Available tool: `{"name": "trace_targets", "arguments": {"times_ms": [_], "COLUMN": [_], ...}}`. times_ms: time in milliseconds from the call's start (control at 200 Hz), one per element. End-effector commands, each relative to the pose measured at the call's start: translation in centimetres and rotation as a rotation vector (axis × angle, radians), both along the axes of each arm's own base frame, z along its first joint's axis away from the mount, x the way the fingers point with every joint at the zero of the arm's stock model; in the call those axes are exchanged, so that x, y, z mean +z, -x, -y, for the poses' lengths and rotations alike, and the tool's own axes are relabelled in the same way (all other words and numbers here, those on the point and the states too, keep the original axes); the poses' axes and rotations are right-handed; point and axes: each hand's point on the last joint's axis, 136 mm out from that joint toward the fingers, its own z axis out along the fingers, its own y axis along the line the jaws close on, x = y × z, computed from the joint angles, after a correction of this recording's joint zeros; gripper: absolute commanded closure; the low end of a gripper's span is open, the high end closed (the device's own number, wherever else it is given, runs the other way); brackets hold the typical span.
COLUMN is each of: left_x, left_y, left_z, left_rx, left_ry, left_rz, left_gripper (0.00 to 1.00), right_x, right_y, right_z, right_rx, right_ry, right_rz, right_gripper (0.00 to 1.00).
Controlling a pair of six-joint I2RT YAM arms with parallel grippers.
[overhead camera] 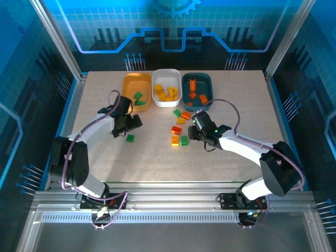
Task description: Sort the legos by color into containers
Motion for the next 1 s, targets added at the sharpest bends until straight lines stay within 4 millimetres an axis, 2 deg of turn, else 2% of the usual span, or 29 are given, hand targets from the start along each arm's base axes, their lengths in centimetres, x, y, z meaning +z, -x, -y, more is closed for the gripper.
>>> {"name": "trace_targets", "arguments": {"times_ms": [0, 235, 385, 585, 740, 916, 996], "left_x": [-1.6, -4.2, -5.1, -5.4, -5.4, -4.4, -4.5], "left_y": [1.1, 2.5, 2.7, 1.4, 1.0, 1.1, 1.1], "left_z": [-0.3, 0.9, 0.7, 1.4, 2.9, 5.8, 6.4], "left_rx": [-0.071, -0.157, -0.166, -0.189, -0.213, -0.268, -0.277], "left_ry": [-0.064, -0.079, -0.111, -0.096, -0.065, -0.082, -0.088], "left_rz": [-0.044, -0.103, -0.124, -0.088, -0.085, -0.073, -0.083], "left_gripper": [0.05, 0.07, 0.09, 0.17, 0.32, 0.31, 0.31], "right_x": [2.2, 1.5, 1.1, 0.5, 0.1, -0.6, -0.7], "right_y": [-1.5, -1.4, -1.4, -1.5, -1.7, -1.8, -1.8], "right_z": [0.2, 0.6, 0.3, 0.0, -0.2, -0.7, -0.9], "right_rx": [-0.079, -0.108, -0.104, -0.100, -0.097, -0.092, -0.091], "right_ry": [-0.044, -0.056, -0.057, -0.056, -0.055, -0.059, -0.063], "right_rz": [0.109, 0.077, 0.059, 0.039, 0.030, 0.007, 0.001], "right_gripper": [0.41, 0.40, 0.40, 0.40, 0.40, 0.40, 0.40]}}
